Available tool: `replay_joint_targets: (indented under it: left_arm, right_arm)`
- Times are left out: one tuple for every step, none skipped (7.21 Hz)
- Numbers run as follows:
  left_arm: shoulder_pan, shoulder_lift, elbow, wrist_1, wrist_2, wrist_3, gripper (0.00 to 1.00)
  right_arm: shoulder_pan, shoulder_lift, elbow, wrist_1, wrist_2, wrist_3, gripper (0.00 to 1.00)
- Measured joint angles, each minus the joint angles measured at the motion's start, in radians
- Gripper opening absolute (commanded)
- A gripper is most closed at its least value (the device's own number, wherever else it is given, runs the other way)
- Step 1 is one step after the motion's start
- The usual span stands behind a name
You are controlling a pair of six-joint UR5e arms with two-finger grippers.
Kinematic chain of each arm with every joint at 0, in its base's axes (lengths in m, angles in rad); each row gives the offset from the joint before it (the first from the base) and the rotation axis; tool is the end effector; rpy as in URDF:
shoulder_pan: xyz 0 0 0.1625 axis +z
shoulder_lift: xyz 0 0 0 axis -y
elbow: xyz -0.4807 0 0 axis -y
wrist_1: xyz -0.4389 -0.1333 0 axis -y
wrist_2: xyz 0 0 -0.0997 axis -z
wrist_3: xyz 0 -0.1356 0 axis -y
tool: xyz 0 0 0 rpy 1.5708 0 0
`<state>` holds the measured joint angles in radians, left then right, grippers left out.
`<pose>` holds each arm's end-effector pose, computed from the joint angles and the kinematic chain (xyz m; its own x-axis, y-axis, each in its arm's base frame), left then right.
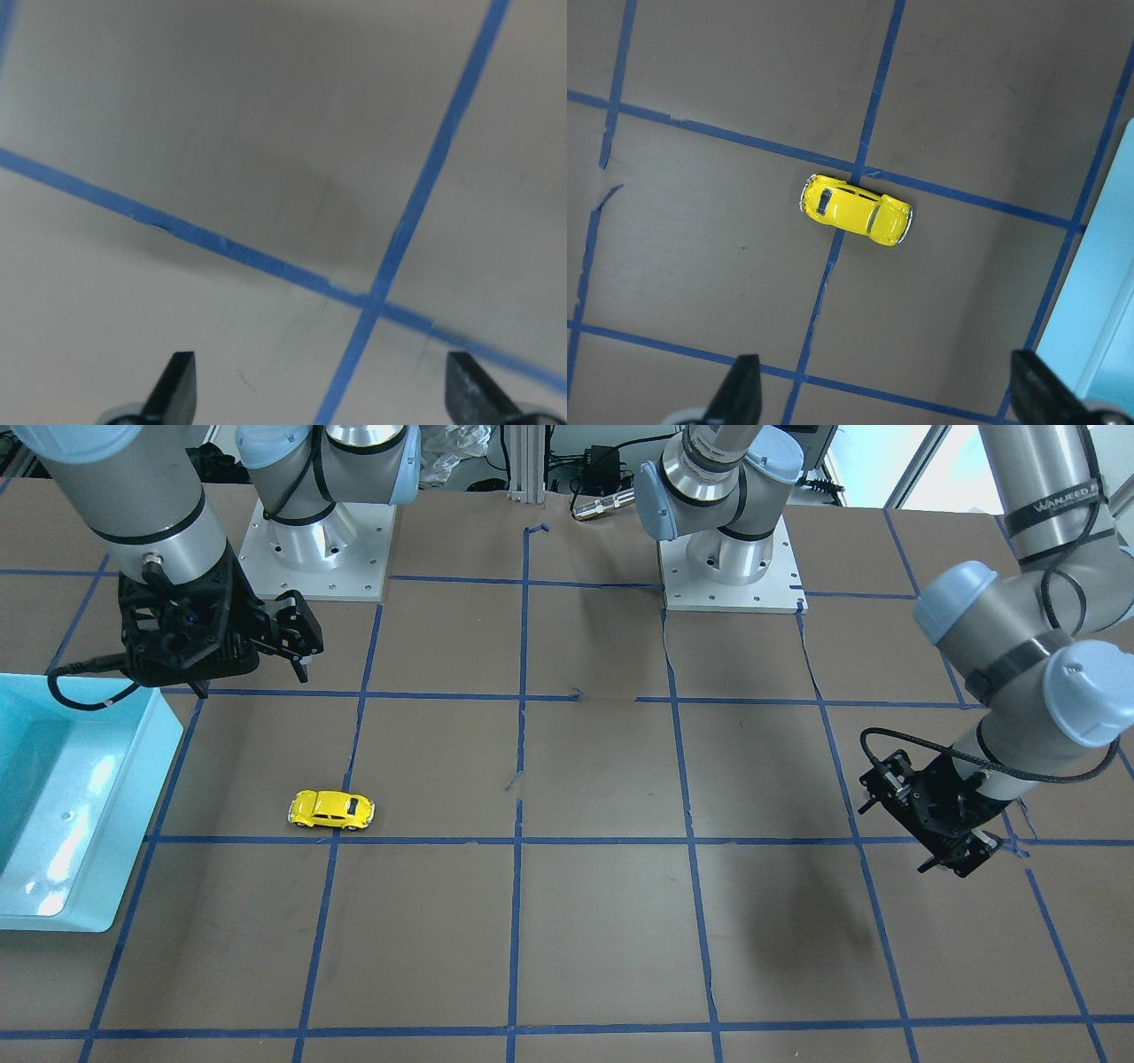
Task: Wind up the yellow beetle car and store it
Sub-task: 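Move the right gripper over the rolled car while the left arm draws back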
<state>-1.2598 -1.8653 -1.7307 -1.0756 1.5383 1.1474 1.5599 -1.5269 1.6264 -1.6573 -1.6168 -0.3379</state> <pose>0.0644 -0.6505 0.2985 -0.6699 0.7421 -0.0238 0.7423 0.6685 -0.0464 0.1210 -0.5571 0.4624 -0.9460 -0.3218 0.0391 -0.3209 0.9467 0.0275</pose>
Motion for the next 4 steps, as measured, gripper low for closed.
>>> replay_joint_targets:
  left_arm:
    - [-0.096,0.034,0.02,-0.016,0.002,-0.242,1.0]
    - [-0.19,0.062,0.053,-0.035,0.006,-0.459,1.0]
    - [-0.269,0.089,0.085,-0.071,0.013,-0.63,1.0]
    - [-0.334,0.123,0.108,-0.113,0.021,-0.758,1.0]
  right_arm:
    - [0.0,0.012,0.043,-0.051,-0.008,-0.119,1.0]
    - [0.0,0.031,0.103,-0.112,-0.012,-0.254,1.0]
    - [0.0,0.048,0.167,-0.194,-0.014,-0.399,1.0]
    - [0.001,0.063,0.231,-0.296,-0.015,-0.548,1.0]
